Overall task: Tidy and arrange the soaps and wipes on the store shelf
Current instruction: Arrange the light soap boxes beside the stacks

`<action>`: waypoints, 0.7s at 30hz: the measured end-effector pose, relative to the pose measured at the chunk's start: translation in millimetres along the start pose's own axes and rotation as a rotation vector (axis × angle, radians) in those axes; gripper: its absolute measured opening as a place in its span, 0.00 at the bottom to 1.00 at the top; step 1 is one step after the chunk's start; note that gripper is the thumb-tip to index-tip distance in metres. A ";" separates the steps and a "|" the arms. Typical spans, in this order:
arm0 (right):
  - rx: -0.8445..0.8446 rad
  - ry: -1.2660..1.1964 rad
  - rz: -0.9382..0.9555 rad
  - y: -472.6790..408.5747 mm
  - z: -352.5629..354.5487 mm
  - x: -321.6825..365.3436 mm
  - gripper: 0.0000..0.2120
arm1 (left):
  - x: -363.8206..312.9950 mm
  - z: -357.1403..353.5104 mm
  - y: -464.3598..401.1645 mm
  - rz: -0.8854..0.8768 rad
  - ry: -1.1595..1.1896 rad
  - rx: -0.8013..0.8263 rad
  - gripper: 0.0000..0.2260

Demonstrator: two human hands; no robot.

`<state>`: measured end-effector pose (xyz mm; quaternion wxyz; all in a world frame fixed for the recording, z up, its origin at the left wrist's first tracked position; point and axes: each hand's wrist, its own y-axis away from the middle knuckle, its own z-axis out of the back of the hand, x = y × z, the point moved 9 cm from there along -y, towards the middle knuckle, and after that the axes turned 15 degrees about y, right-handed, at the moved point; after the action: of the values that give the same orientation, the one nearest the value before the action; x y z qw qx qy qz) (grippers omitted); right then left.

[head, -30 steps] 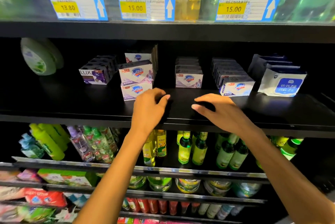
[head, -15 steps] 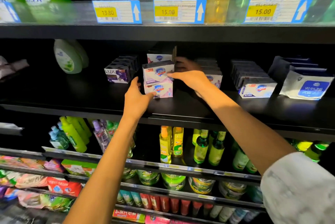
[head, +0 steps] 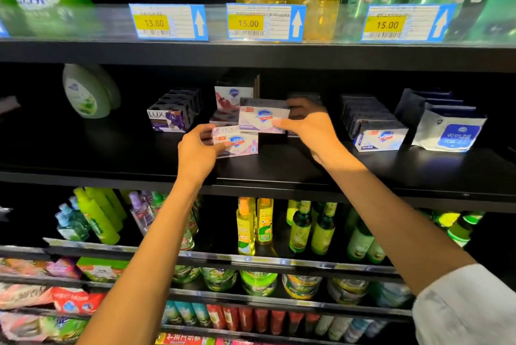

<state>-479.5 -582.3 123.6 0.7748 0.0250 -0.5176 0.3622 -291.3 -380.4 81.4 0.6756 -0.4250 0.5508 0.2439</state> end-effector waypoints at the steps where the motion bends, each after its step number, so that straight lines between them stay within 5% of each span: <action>1: -0.026 -0.011 -0.019 2.6 11.9 -9.1 0.23 | -0.5 -1.0 1.1 -0.001 -0.002 0.012 0.22; 8: -0.082 0.047 -0.135 25.4 75.5 -64.2 0.18 | -8.3 -18.2 14.6 -0.011 0.050 0.125 0.21; 21: -0.057 0.500 -0.085 10.6 70.1 -72.3 0.19 | -20.0 -68.1 35.0 -0.038 -0.002 0.282 0.21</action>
<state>-555.2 -642.2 93.1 0.8936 -0.0653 -0.3185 0.3095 -361.3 -416.8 87.5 0.7338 -0.3359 0.5707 0.1519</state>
